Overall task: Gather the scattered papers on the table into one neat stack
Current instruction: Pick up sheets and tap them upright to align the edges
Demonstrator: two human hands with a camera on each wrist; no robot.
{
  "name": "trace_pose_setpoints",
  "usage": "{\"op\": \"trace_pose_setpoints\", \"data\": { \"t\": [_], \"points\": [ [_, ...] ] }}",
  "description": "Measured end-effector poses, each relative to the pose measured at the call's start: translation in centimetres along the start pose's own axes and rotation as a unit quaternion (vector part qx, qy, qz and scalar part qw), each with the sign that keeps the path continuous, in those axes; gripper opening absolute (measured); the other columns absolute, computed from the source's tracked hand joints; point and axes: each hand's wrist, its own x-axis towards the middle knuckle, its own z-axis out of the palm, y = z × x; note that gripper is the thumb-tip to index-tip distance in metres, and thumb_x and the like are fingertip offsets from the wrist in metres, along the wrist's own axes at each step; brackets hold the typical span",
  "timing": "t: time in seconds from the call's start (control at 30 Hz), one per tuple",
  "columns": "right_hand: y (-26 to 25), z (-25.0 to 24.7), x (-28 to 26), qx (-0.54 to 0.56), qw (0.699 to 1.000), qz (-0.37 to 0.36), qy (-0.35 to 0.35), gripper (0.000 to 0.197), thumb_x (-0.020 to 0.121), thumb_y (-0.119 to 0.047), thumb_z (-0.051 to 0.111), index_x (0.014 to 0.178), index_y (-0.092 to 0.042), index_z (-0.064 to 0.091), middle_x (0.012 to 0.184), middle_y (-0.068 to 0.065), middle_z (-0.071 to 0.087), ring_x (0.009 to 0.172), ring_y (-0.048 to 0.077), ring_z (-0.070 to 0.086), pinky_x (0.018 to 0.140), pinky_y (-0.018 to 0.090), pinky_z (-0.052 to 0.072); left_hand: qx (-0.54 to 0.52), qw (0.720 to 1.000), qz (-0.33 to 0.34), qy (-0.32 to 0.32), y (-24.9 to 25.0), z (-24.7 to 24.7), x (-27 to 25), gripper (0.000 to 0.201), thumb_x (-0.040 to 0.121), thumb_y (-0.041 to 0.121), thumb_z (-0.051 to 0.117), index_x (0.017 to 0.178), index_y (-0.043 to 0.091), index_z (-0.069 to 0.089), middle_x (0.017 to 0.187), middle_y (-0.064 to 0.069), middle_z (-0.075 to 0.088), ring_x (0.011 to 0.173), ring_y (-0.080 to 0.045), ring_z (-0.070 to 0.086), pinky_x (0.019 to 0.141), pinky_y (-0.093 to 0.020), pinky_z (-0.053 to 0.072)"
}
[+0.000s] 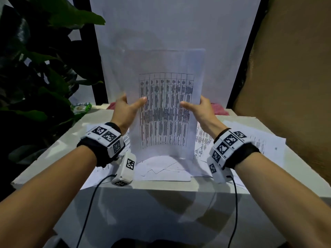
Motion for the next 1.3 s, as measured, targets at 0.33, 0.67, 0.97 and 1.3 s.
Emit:
{"op": "trace_pose_setpoints", "data": {
  "t": [0.33, 0.67, 0.97, 1.3],
  "points": [
    [0.9, -0.9, -1.0, -0.149, 0.979, 0.113, -0.076, 0.055, 0.086, -0.015, 0.060, 0.135, -0.006, 0.037, 0.125, 0.015, 0.056, 0.110, 0.031, 0.058, 0.096, 0.044, 0.048, 0.064, 0.995, -0.069, -0.017, -2.4, -0.2, -0.1, 0.051, 0.088, 0.029, 0.061, 0.128, 0.001, 0.047, 0.130, -0.014, 0.056, 0.116, -0.024, 0.055, 0.102, -0.037, 0.043],
    [9.9, -17.8, -5.5, -0.511, 0.737, 0.439, 0.061, 0.109, 0.062, -0.066, 0.069, 0.140, 0.001, 0.032, 0.148, 0.019, 0.033, 0.131, 0.037, 0.041, 0.108, 0.046, 0.036, 0.055, 0.992, -0.098, 0.053, -4.1, -0.3, 0.0, 0.041, 0.095, 0.023, 0.051, 0.125, -0.005, 0.049, 0.115, -0.021, 0.061, 0.118, -0.038, 0.054, 0.098, -0.044, 0.046],
    [10.7, -18.4, -6.0, -0.442, 0.784, 0.424, 0.098, 0.054, 0.088, -0.040, 0.059, 0.125, 0.000, 0.054, 0.135, 0.016, 0.052, 0.124, 0.029, 0.050, 0.101, 0.035, 0.043, 0.038, 0.990, -0.120, 0.068, -5.4, -0.3, 0.3, 0.037, 0.094, 0.025, 0.054, 0.120, 0.001, 0.044, 0.113, -0.008, 0.056, 0.108, -0.024, 0.055, 0.099, -0.043, 0.047],
    [9.9, -19.7, -5.1, -0.214, 0.857, 0.403, 0.240, 0.049, 0.074, 0.003, 0.071, 0.118, 0.014, 0.052, 0.126, 0.026, 0.056, 0.114, 0.040, 0.054, 0.099, 0.044, 0.043, 0.065, 0.991, -0.109, 0.047, -6.1, -1.7, 0.8, 0.045, 0.093, 0.030, 0.055, 0.122, -0.003, 0.048, 0.103, -0.015, 0.056, 0.082, -0.021, 0.057, 0.065, -0.032, 0.050]
  ]
}}
